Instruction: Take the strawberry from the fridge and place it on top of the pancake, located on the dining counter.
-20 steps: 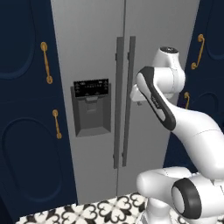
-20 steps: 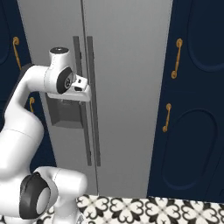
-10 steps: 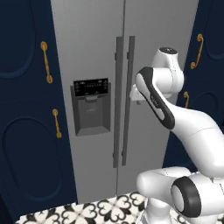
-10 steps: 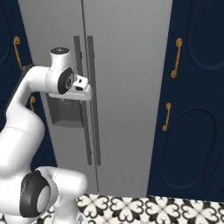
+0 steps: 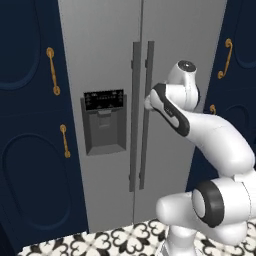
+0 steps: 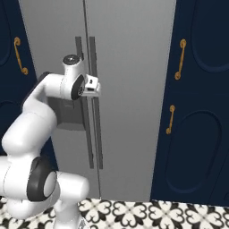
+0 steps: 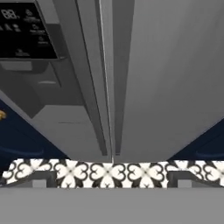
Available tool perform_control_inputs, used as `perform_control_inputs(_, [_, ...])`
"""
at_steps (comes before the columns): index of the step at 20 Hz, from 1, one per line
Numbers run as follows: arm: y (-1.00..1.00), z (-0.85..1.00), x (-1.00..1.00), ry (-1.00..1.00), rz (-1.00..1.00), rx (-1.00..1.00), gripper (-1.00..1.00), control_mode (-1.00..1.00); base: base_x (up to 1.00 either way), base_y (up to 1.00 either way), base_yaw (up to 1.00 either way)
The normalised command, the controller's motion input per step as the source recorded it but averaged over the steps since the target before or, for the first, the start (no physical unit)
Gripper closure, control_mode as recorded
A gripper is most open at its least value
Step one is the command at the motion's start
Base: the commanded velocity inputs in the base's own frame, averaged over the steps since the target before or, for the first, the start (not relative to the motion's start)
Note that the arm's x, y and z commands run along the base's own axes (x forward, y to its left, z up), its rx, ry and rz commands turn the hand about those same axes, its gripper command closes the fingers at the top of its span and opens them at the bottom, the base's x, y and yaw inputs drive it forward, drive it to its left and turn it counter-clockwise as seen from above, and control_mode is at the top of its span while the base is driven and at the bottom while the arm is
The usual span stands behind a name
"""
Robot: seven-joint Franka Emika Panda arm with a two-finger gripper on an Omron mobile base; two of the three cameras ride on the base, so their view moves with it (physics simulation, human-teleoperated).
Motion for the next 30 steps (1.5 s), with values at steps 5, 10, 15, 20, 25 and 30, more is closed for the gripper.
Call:
perform_control_inputs(5, [-0.02, 0.0, 0.77, 0.0, -0.02, 0.0, -1.0, -1.0, 0.0, 0.0, 0.0])
perform_control_inputs(10, [0.0, 0.0, 0.77, -0.06, -0.05, 0.0, -1.0, -1.0, 0.0, 0.0, 0.0])
perform_control_inputs(15, [-0.03, 0.0, 0.67, -0.15, 0.0, 0.0, -1.0, -1.0, 0.0, 0.0, 0.0])
perform_control_inputs(20, [-0.01, 0.0, 0.47, -0.14, 0.0, 0.0, -1.0, -1.0, 0.0, 0.0, 0.0])
perform_control_inputs(25, [-0.05, 0.0, 0.56, -0.09, 0.0, 0.0, -1.0, -1.0, 0.0, 0.0, 0.0])
perform_control_inputs(30, [-0.04, -0.02, 0.51, -0.14, 0.0, 0.0, -1.0, -1.0, 0.0, 0.0, 0.0])
